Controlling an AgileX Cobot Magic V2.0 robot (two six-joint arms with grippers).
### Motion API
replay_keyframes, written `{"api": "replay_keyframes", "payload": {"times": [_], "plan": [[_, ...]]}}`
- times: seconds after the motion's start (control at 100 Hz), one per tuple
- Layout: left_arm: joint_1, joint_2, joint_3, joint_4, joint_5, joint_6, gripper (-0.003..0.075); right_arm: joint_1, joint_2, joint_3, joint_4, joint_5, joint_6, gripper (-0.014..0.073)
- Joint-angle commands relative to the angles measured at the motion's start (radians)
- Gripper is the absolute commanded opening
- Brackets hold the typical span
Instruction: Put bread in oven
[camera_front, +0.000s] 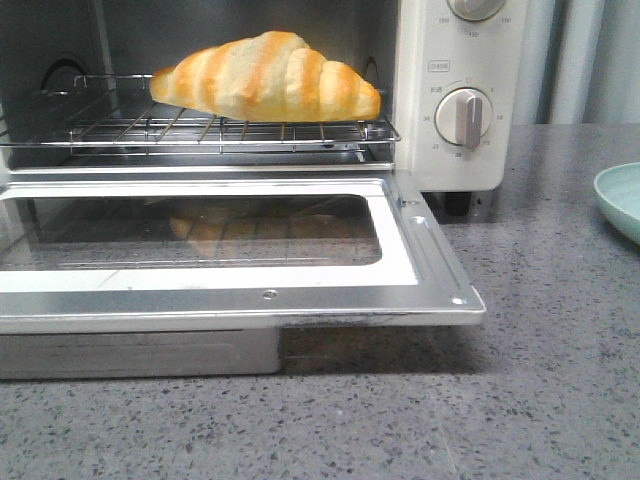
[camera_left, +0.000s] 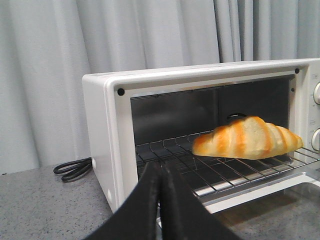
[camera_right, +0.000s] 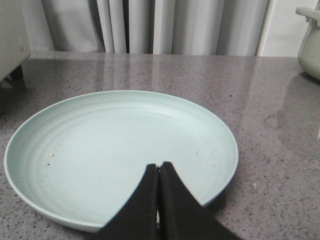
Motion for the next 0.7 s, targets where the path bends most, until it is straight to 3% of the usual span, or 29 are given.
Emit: {"api": "replay_keyframes", "payload": {"times": [0.0,0.26,0.4,0.69], "plan": [[0.003,-0.010,-0.027,-0.020,-0.004,-0.005,-0.0021,0.000,-0.018,0.012,0.018,-0.057,-0.015,-0.0076],[0.003,-0.010,-0.027,-0.020,-0.004,-0.005,-0.0021,0.130,-0.019,0.012,0.024,-0.043,-0.036,-0.0076],[0.003,-0.010,-0.027,-0.020,-0.004,-0.005,-0.0021,0.137,-0.019,0.012,0.071,-0.016,-0.124,-0.0076],[0.003,-0.010,-0.027,-0.020,-0.004,-0.005,-0.0021,0.123,-0.019,0.012,0.086,0.076,-0.124,-0.0076]]}}
